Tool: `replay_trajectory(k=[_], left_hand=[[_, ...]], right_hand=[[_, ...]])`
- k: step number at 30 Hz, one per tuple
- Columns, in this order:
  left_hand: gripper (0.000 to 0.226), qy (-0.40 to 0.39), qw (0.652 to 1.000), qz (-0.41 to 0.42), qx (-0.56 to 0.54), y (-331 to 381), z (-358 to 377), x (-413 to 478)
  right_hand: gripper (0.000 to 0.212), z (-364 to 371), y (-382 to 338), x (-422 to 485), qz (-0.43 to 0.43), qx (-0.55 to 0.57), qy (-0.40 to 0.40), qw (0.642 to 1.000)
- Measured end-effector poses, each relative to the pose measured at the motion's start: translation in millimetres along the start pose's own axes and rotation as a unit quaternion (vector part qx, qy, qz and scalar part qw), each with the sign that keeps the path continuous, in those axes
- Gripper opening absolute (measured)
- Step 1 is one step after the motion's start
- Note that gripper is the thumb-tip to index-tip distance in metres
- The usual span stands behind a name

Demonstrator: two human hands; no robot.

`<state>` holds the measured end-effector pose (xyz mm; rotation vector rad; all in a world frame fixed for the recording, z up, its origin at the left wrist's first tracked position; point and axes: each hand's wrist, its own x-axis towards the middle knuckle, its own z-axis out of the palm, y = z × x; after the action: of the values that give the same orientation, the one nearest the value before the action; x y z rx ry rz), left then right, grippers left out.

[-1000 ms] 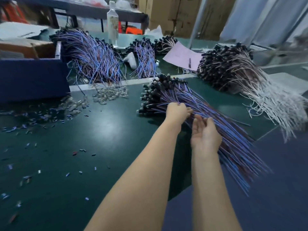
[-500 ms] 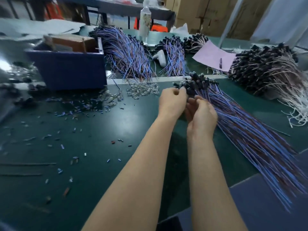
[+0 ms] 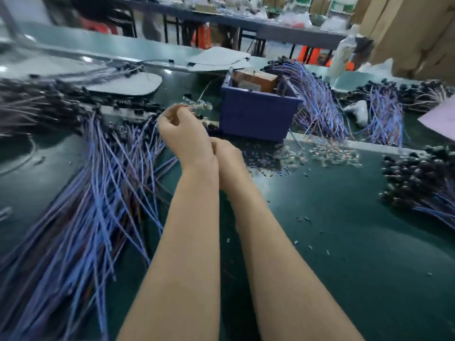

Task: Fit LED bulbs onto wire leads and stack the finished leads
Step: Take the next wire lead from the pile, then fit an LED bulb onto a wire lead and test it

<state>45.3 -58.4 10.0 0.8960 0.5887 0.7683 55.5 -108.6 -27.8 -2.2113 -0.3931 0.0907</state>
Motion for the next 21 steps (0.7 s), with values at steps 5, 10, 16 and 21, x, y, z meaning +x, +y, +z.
replay_trajectory(k=[5, 10, 16, 21], left_hand=[[0.011, 0.069, 0.997, -0.023, -0.022, 12.7, -26.7, 31.5], [0.013, 0.076, 0.995, -0.038, -0.043, 15.5, -34.5, 40.0], [0.014, 0.063, 0.995, -0.022, -0.071, 23.2, -32.3, 41.5], [0.014, 0.05, 0.994, -0.025, -0.098, 19.2, -27.4, 34.3]], right_hand=[[0.022, 51.7, -20.0, 15.8, 0.025, -0.194, -0.049, 0.979], [0.031, 66.3, -28.2, 20.5, 0.037, -0.206, -0.018, 0.978], [0.023, 51.4, -39.1, 26.5, 0.123, 0.011, -0.052, 0.991], [0.029, 37.2, -28.0, 22.1, 0.084, 0.138, -0.004, 0.987]])
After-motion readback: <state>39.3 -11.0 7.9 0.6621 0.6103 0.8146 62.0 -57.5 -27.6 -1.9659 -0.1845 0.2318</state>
